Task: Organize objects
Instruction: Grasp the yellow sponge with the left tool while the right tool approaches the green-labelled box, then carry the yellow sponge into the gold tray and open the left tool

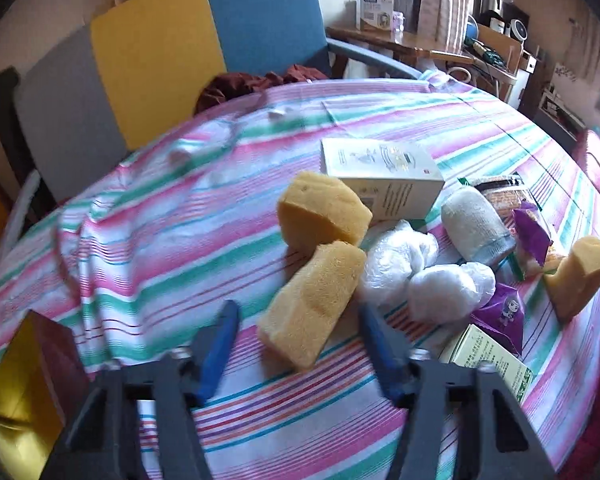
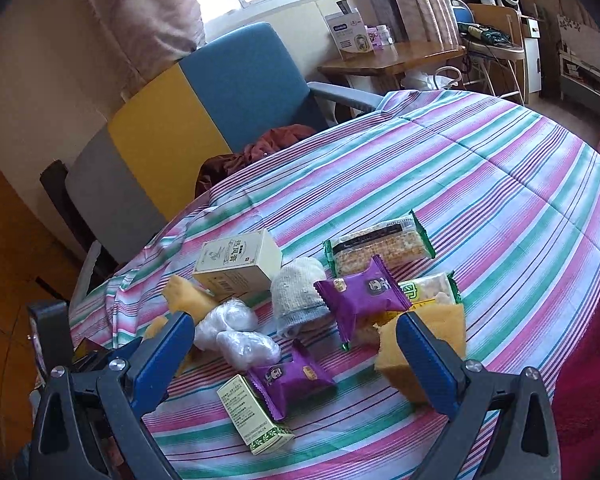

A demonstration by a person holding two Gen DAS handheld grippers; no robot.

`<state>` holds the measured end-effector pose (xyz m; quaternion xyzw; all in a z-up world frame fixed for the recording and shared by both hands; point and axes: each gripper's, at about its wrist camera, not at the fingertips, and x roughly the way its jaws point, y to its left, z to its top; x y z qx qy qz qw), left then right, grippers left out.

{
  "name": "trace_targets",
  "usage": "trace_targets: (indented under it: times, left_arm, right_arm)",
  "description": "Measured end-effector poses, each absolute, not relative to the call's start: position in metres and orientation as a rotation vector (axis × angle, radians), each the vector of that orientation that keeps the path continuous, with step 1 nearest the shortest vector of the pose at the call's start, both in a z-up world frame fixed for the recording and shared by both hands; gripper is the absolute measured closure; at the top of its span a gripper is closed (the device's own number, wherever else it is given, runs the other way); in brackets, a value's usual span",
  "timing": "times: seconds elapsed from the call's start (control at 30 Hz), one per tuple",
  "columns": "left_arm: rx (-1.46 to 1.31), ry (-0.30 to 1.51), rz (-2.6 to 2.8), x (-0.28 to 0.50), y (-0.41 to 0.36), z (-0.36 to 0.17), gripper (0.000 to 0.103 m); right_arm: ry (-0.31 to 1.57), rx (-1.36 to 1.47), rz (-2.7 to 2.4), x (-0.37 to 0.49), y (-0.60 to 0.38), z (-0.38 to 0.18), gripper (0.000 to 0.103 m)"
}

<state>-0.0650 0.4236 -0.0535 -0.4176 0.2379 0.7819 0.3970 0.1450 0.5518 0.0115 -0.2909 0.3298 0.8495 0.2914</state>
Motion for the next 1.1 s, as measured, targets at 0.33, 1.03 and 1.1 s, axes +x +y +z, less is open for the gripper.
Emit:
trace_targets:
  times: [0.33,1.03,1.1]
  left_arm:
    - [-1.069,0.434,1.978,-0.042,0.375,-0.028,0.065]
    - [-1.089,0.184,2.143,-0.026,0.219,0.014,0.065]
    - [-1.107,0.16,2.186,-0.034,0.196,0.014,0.065]
  right_arm:
    - [0.832,-0.946,2.376,0.119,0.532,0.003,0.017]
    - [0.424,-1.529,2.357,0.064,0.472,-0.05,0.073]
    - [0.388,-1.545,2.345,0.062,0.469,-0.052,0.073]
